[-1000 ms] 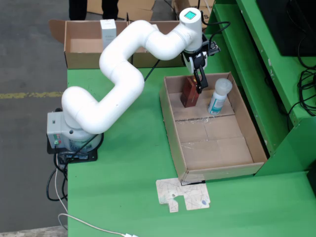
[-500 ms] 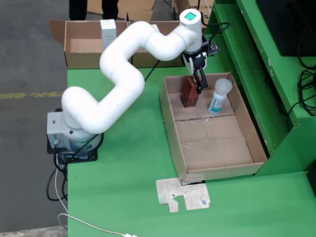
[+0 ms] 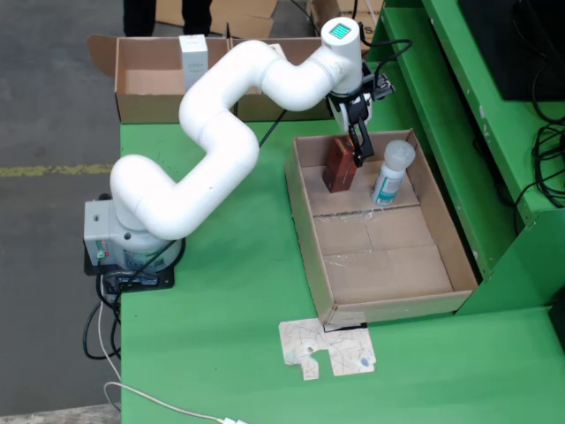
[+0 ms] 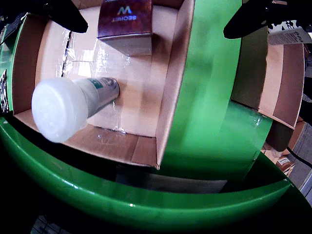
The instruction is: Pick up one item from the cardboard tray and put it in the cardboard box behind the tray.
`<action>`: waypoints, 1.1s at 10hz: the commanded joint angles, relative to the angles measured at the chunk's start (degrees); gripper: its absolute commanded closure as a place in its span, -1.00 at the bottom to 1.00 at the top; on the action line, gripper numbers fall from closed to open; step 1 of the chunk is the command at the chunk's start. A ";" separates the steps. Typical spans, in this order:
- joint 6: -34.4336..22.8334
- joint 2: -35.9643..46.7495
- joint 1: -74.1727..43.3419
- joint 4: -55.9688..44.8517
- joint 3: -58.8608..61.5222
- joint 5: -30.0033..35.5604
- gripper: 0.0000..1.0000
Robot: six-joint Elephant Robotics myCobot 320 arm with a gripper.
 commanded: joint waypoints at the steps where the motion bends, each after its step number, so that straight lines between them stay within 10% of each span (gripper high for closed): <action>1: -1.01 0.41 -0.04 5.08 1.49 -0.75 -1.00; 11: -4.10 -0.06 -2.37 7.51 1.49 -1.31 -1.00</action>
